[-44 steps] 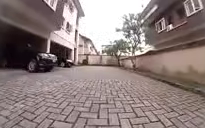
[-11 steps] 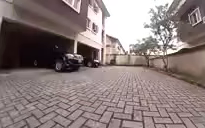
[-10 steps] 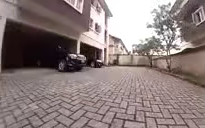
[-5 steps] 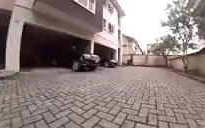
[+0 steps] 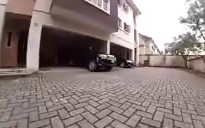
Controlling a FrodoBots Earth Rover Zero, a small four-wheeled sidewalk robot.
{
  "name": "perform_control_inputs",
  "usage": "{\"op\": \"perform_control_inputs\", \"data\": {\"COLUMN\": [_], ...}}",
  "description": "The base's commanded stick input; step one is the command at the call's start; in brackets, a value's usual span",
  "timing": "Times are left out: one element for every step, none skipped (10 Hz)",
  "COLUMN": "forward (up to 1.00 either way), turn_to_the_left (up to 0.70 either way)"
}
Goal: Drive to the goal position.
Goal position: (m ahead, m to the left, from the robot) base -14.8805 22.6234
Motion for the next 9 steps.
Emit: {"op": "perform_control_inputs", "data": {"forward": [0.00,0.00,0.00,0.00,0.00,0.00,0.00,0.00,0.00], "turn_to_the_left": [0.70,0.70,0.70,0.70,0.70,0.70,0.70,0.70,0.70]}}
